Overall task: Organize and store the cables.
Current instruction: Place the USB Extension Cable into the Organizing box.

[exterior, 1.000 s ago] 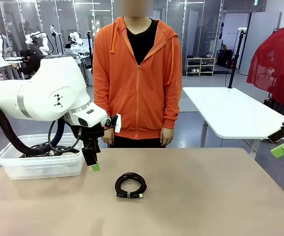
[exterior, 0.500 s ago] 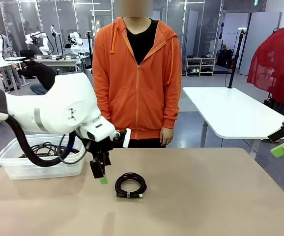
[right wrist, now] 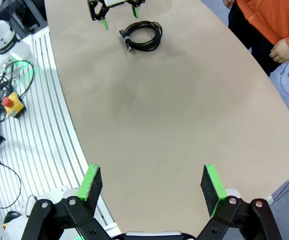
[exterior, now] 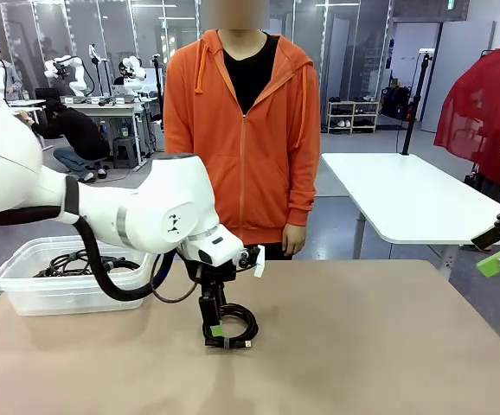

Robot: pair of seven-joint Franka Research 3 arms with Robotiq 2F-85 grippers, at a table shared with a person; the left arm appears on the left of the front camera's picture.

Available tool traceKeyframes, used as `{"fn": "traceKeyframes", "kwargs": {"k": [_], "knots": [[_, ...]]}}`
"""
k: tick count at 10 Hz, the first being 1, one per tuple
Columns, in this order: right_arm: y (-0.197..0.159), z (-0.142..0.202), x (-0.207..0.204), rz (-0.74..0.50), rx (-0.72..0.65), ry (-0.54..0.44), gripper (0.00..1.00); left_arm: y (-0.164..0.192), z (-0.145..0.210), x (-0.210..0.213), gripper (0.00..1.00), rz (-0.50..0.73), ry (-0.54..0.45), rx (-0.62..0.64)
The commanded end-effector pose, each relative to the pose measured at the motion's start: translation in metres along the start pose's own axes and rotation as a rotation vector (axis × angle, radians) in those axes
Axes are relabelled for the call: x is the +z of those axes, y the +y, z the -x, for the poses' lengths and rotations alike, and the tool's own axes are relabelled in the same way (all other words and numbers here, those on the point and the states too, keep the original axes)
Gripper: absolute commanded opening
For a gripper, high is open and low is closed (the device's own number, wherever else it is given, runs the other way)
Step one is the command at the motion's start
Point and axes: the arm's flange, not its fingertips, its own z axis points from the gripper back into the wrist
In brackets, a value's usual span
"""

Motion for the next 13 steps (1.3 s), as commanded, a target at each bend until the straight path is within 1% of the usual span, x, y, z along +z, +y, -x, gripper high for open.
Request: {"fn": "traceKeyframes", "kwargs": {"k": [1,2,4,6,11,13], "knots": [[-0.002,0.000,0.001,-0.001,0.020,0.004,1.00,0.013,-0.014,-0.009,1.00,0.006,0.056,0.056],[-0.002,0.000,0.001,-0.001,0.020,0.004,1.00,0.019,-0.015,-0.016,1.00,0.032,0.050,0.058],[-0.002,0.000,0.001,-0.001,0.020,0.004,1.00,0.024,-0.015,-0.027,1.00,0.031,0.049,0.058],[-0.002,0.000,0.001,-0.001,0.020,0.004,1.00,0.027,-0.014,-0.040,1.00,0.047,0.083,0.045],[-0.002,0.000,0.001,-0.001,0.020,0.004,1.00,0.028,-0.016,-0.059,1.00,0.101,0.096,0.019],[-0.002,0.000,0.001,-0.001,0.020,0.004,1.00,0.029,-0.015,-0.068,1.00,0.131,0.121,0.030]]}}
